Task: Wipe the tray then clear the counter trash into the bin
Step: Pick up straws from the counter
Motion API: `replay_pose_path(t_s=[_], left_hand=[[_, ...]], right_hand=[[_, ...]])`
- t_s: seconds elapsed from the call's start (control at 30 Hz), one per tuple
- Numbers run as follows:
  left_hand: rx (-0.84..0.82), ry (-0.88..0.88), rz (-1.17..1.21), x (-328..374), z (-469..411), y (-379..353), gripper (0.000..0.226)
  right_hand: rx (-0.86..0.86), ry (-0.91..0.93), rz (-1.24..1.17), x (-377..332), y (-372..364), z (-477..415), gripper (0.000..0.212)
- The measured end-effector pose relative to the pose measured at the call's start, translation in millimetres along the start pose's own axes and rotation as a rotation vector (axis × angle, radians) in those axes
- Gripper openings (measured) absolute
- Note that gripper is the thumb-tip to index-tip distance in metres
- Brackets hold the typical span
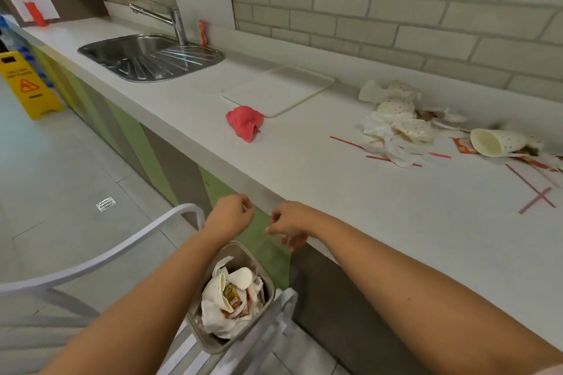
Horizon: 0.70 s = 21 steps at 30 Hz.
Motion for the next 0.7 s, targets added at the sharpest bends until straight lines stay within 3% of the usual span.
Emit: replay_pose_path(t_s=[0.2,0.7], left_hand=[[0.104,-0.227,0.110,89,0,-3,0.017],[-0.131,-0.525,0.104,297,-3,-130,0.019]], right_hand=[[0.137,-0.032,0.093,31,46,45,0.028],[0.403,-0.336,-0.072,230,125,160,0.017]])
Point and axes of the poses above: each hand's wrist, its own z-axis away from the middle knuckle, its own y-axis out of the back of the hand, x = y × z, the point moved 2 cm from there along -z, towards the middle knuckle, and after that the axes turned 6 degrees about -x, right-handed, at the moved point
